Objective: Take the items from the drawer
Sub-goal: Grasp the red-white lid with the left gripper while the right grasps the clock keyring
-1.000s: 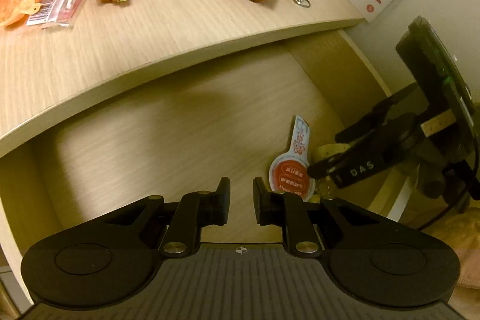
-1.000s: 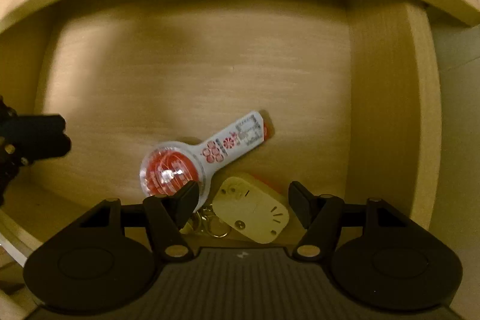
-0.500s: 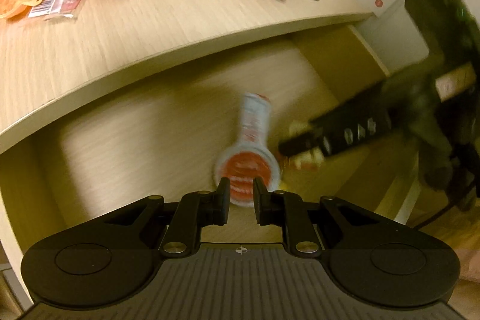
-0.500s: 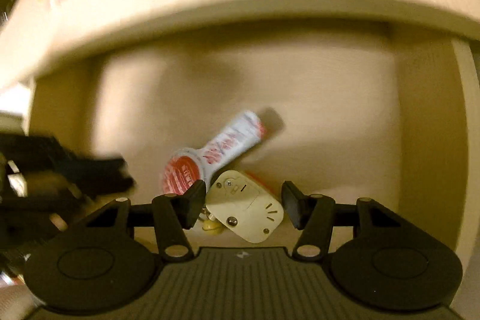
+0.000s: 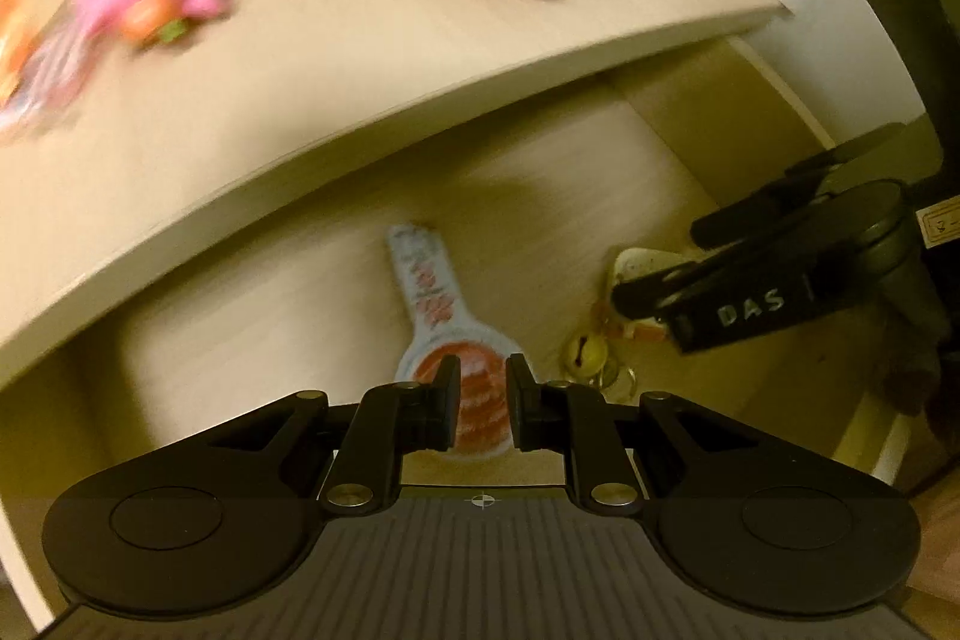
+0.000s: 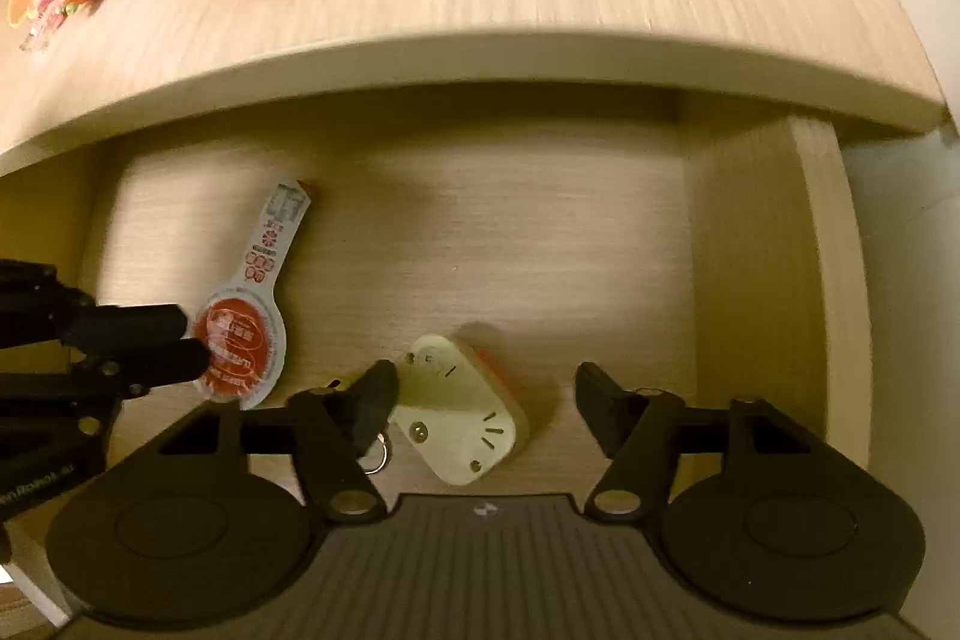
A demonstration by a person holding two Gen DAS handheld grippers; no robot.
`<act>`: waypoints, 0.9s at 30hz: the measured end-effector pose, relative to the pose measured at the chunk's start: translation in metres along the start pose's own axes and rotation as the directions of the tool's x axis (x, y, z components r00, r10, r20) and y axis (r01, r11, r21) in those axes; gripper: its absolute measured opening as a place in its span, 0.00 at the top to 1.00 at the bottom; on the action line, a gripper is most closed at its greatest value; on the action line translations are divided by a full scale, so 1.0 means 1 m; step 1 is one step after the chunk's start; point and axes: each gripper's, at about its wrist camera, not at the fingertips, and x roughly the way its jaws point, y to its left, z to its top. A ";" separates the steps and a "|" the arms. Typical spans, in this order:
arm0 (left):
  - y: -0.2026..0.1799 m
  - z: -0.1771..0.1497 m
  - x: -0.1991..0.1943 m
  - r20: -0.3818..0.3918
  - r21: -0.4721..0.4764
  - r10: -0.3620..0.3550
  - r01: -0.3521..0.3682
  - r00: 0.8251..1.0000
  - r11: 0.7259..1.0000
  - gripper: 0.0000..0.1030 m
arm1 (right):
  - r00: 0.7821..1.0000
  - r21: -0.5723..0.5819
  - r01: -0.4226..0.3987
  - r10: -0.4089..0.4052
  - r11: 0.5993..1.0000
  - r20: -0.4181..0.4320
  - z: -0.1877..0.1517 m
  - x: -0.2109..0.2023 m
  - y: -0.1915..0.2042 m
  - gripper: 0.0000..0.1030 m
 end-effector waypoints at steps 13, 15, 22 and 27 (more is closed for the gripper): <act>-0.015 -0.003 0.020 0.020 0.090 0.076 -0.078 0.997 0.993 0.81 | 0.996 0.181 -0.093 0.092 0.979 0.013 -0.016 0.004 -0.017 0.34; -0.016 -0.005 0.020 0.024 0.102 0.066 -0.068 0.998 0.992 0.72 | 0.994 0.203 -0.109 0.109 0.973 0.010 -0.018 0.005 -0.019 0.34; -0.029 -0.005 0.021 0.026 0.177 0.056 -0.060 0.998 0.982 0.57 | 0.993 0.210 -0.118 0.118 0.971 0.014 -0.019 0.007 -0.017 0.33; -0.026 -0.008 0.015 0.024 0.157 0.070 -0.073 0.997 0.985 0.58 | 0.992 0.217 -0.128 0.128 0.968 0.016 -0.011 0.002 -0.026 0.33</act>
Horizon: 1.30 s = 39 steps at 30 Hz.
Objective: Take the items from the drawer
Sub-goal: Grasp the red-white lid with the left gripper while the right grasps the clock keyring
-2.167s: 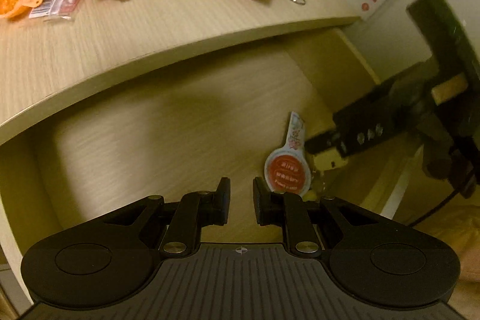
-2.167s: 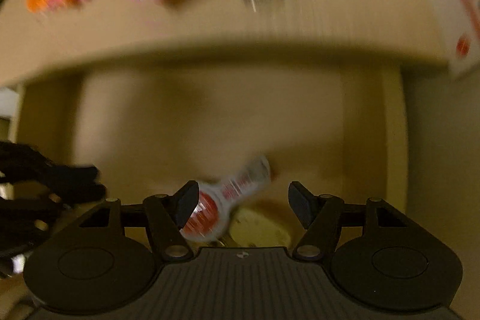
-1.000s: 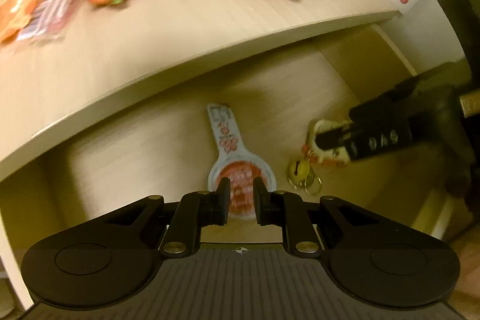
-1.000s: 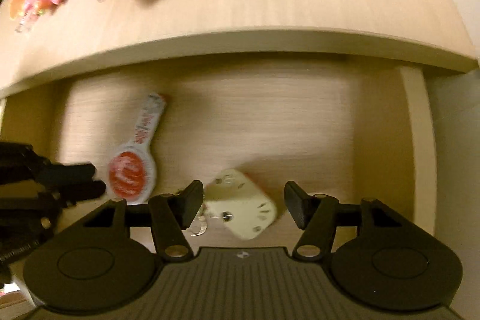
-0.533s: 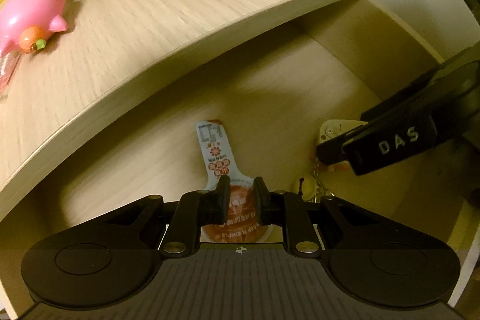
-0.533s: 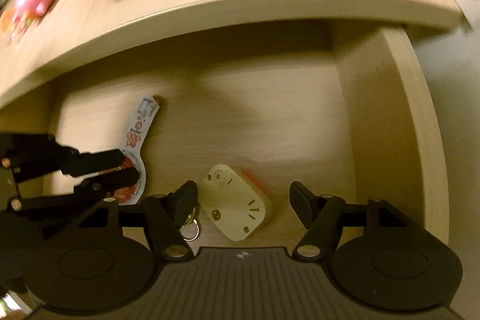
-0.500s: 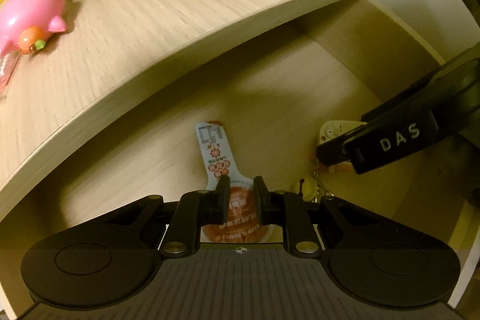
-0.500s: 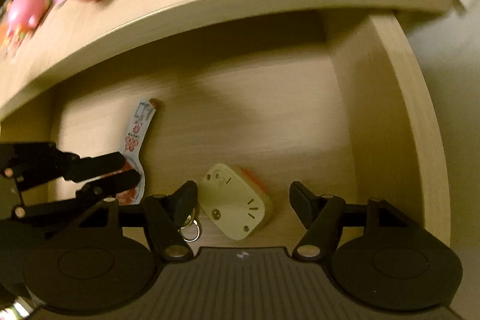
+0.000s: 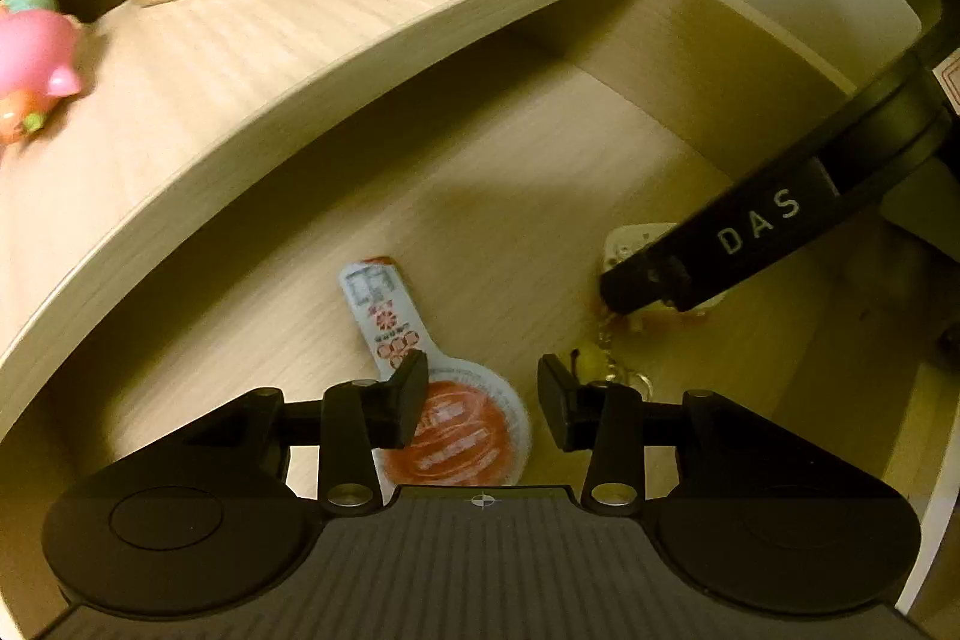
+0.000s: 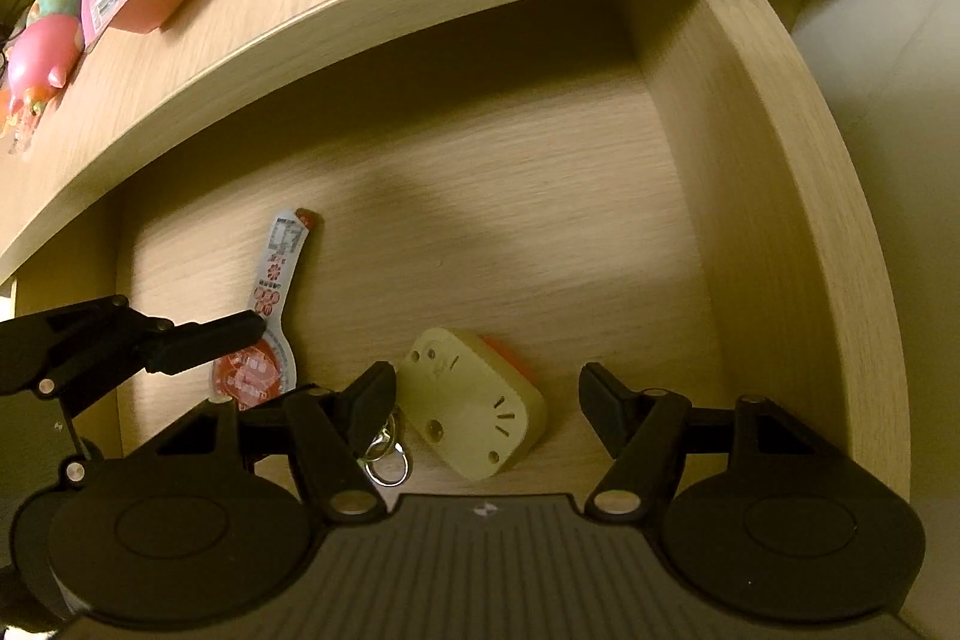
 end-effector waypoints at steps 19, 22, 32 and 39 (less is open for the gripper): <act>0.054 -0.014 -0.016 -0.050 -0.432 -0.060 0.033 0.997 0.901 0.60 | 1.000 0.009 -0.016 0.016 1.000 0.005 0.001 0.005 -0.002 0.32; 0.048 -0.009 -0.008 -0.064 -0.423 -0.054 0.022 0.996 0.906 0.60 | 1.000 0.005 -0.017 0.017 1.000 0.004 0.002 0.004 -0.002 0.32; 0.049 -0.008 0.003 -0.077 -0.407 -0.005 -0.027 0.997 0.913 0.51 | 1.000 0.007 -0.026 0.026 1.000 0.003 0.007 0.012 0.004 0.30; 0.044 -0.005 0.005 -0.061 -0.383 -0.039 0.013 0.997 0.924 0.53 | 1.000 0.005 -0.028 0.028 1.000 0.002 0.009 0.011 0.003 0.30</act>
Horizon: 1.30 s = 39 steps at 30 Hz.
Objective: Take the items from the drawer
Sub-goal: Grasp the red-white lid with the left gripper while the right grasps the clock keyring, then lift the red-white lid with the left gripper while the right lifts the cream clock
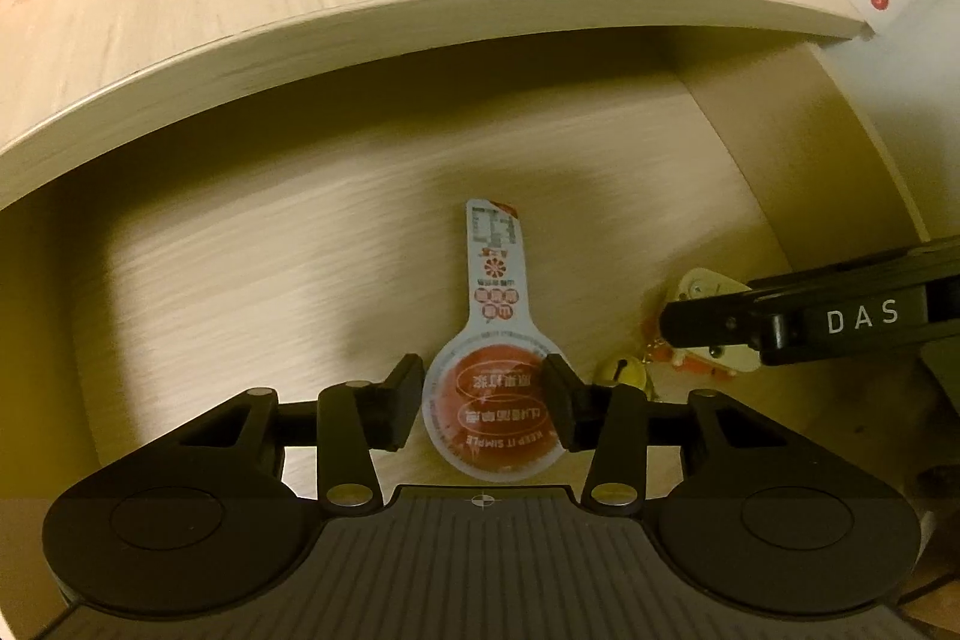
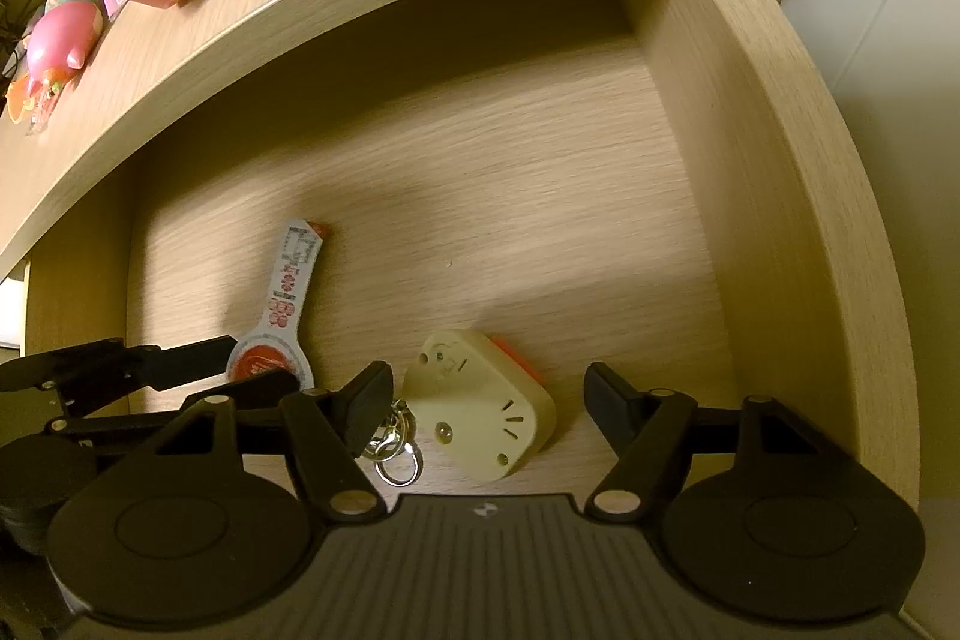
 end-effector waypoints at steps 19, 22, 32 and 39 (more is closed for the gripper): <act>-0.010 0.002 -0.003 0.022 0.173 0.031 -0.034 0.999 0.984 0.40 | 1.000 -0.006 -0.005 0.005 1.000 -0.002 0.003 0.002 0.001 0.29; 0.006 0.006 -0.005 0.043 0.160 0.085 -0.091 0.995 0.983 0.36 | 1.000 -0.008 -0.006 0.006 1.000 -0.003 0.003 0.002 0.002 0.29; 0.009 0.006 -0.023 0.047 0.071 -0.022 0.018 0.999 0.997 0.46 | 1.000 -0.011 -0.008 0.008 1.000 -0.005 0.004 0.002 0.002 0.28; -0.016 -0.007 -0.007 0.030 0.159 0.030 -0.035 0.999 0.987 0.44 | 1.000 -0.015 -0.009 0.009 1.000 -0.007 0.006 0.003 0.002 0.28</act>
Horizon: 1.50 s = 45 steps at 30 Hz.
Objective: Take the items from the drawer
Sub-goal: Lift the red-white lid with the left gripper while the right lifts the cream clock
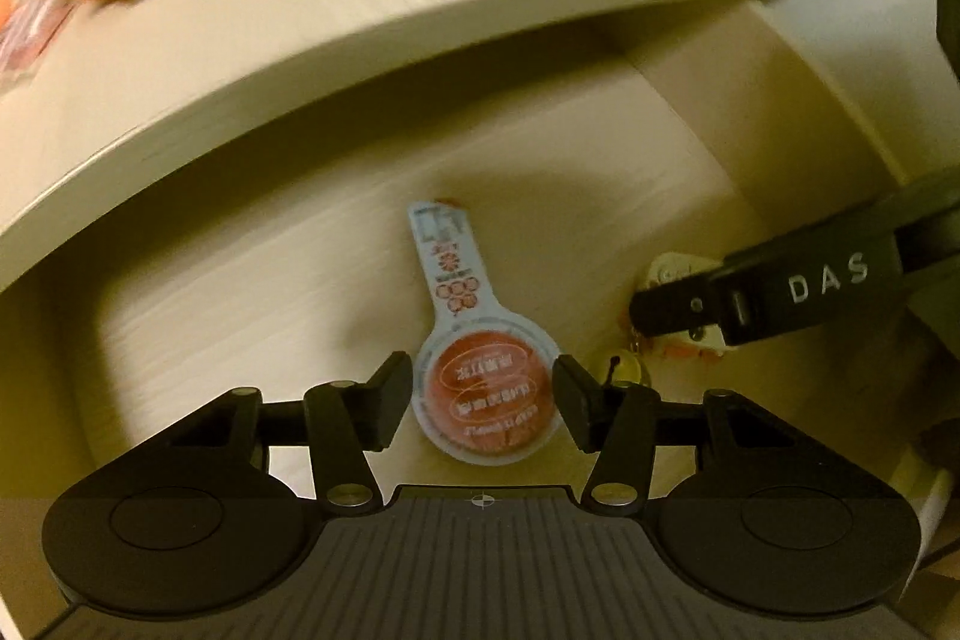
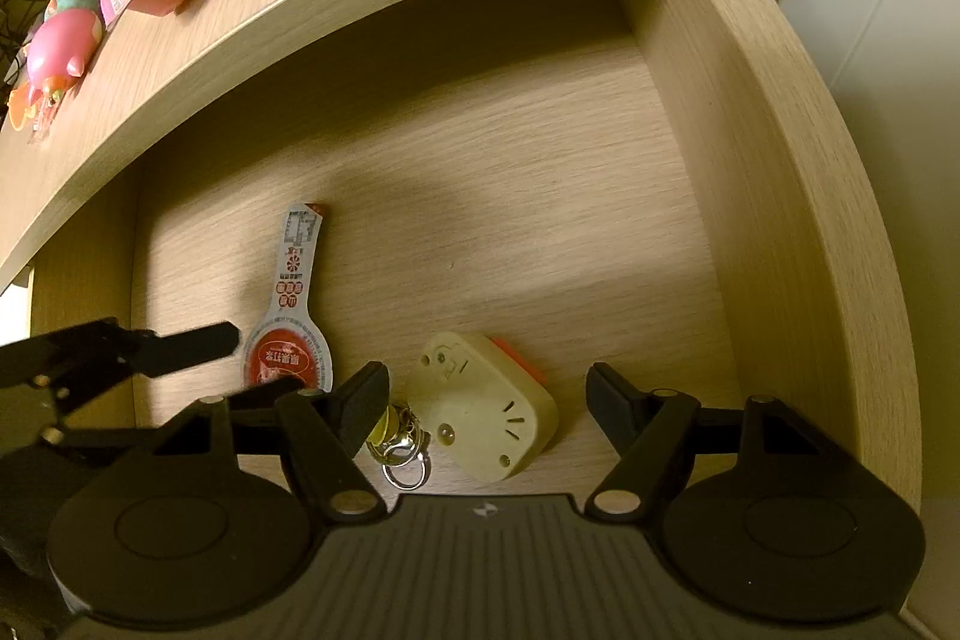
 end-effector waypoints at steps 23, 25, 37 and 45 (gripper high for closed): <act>0.020 -0.009 -0.003 -0.019 0.200 0.021 -0.016 1.000 0.980 0.36 | 0.990 -0.281 0.140 -0.139 0.949 0.022 -0.019 0.006 0.070 0.29; 0.024 -0.008 -0.001 -0.017 0.183 0.015 -0.011 1.000 0.983 0.36 | 0.989 -0.304 0.143 -0.151 0.942 -0.001 -0.020 0.006 0.073 0.29; 0.021 -0.010 0.003 -0.031 0.137 0.016 -0.012 0.999 0.990 0.37 | 0.978 -0.426 0.147 -0.194 0.893 -0.070 -0.024 0.027 0.116 0.44; 0.034 -0.017 -0.004 -0.052 0.058 -0.033 0.036 0.998 0.998 0.37 | 0.981 -0.499 0.143 -0.189 0.855 -0.043 -0.045 0.027 0.165 0.49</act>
